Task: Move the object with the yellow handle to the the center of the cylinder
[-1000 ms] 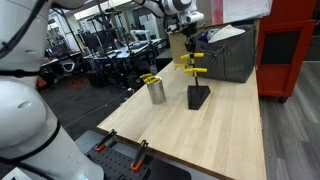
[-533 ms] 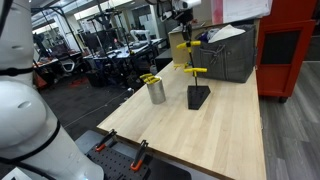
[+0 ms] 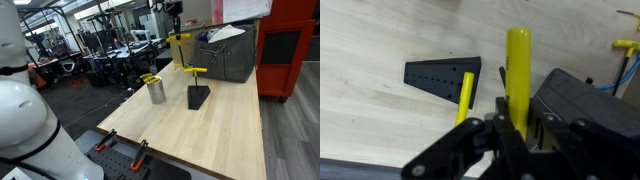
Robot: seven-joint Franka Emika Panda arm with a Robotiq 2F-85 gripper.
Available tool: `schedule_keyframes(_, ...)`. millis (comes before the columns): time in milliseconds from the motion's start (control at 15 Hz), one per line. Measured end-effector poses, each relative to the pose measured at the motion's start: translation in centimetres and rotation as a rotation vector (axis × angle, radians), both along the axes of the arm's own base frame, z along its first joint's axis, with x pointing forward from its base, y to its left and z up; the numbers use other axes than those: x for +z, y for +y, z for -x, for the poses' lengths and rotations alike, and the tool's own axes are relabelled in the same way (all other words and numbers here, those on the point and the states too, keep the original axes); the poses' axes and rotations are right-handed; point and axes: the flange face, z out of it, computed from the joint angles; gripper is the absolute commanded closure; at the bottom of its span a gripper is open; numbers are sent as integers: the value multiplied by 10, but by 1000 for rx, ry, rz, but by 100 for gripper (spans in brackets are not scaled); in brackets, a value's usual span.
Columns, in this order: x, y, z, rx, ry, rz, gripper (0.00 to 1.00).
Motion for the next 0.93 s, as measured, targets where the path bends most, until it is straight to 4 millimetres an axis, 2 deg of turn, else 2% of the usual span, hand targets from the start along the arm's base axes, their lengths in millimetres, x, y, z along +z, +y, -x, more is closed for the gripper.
schedule_keyframes(467,-9,39,19,214,89,-18,94)
schedule_keyframes(933,16,60,43,411,124,-27,94)
